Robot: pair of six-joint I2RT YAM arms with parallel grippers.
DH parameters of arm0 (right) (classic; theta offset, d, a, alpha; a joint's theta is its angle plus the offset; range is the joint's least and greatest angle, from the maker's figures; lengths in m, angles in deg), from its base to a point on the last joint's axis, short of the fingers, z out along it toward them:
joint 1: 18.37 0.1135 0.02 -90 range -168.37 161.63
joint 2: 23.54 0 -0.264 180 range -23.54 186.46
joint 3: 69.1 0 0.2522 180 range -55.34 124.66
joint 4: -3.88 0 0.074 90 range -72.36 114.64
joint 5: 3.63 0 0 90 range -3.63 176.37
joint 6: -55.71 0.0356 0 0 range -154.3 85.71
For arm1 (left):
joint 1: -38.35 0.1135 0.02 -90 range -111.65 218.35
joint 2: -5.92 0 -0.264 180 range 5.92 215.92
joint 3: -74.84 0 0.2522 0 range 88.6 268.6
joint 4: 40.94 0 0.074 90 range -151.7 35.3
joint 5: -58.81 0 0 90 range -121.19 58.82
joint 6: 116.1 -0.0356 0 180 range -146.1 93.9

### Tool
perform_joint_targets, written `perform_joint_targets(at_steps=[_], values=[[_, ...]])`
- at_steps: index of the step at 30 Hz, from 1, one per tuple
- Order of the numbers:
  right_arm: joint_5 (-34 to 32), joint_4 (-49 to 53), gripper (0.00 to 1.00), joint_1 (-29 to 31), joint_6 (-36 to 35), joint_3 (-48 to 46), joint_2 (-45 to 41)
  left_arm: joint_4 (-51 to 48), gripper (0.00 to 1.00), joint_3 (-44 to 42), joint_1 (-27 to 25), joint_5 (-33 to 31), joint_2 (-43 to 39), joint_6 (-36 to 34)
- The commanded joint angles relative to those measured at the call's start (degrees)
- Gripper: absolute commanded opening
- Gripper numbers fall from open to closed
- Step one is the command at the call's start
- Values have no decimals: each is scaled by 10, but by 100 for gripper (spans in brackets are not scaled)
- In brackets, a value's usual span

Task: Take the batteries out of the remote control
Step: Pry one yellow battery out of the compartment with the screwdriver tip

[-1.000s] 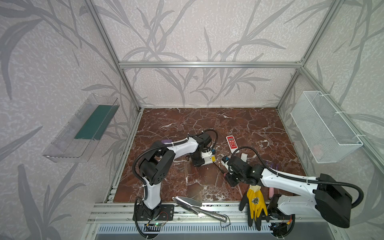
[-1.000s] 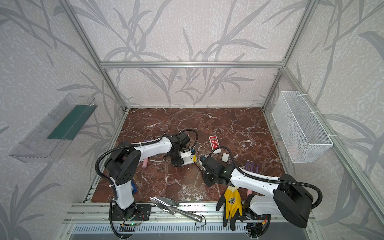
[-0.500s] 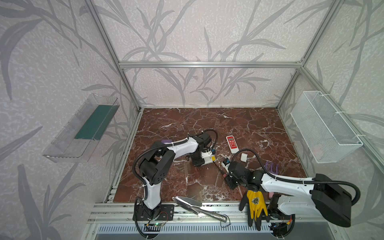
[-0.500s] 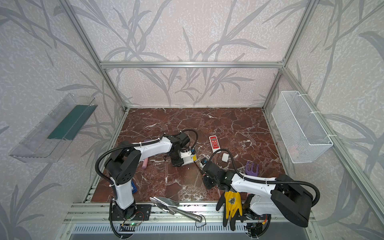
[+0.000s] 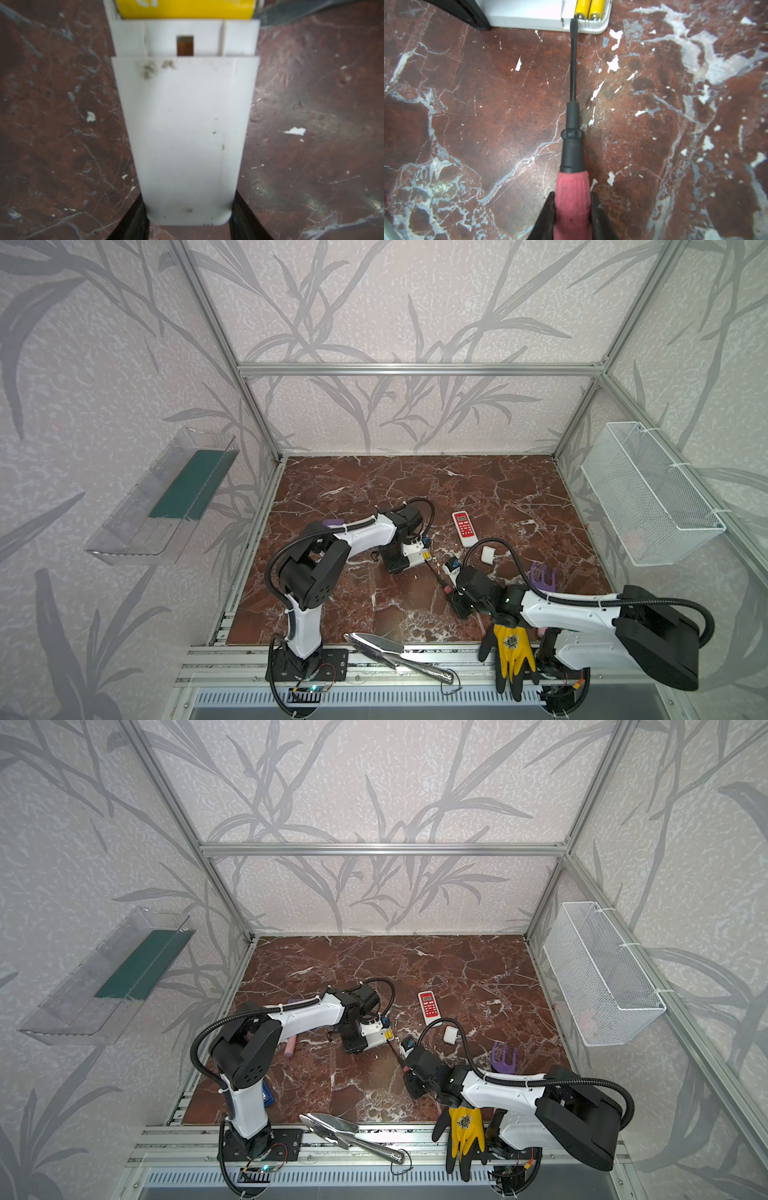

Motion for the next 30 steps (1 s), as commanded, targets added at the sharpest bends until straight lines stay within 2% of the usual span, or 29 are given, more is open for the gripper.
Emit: perform_joint_targets(at_steps=[1,30], values=[[-82,-68,0,-10,19,-9,0,-28,44,-24,-16,32,44,-41],[-92,-86,0,-9,6,-21,-33,-40,43,-15,-16,19,51,-39]])
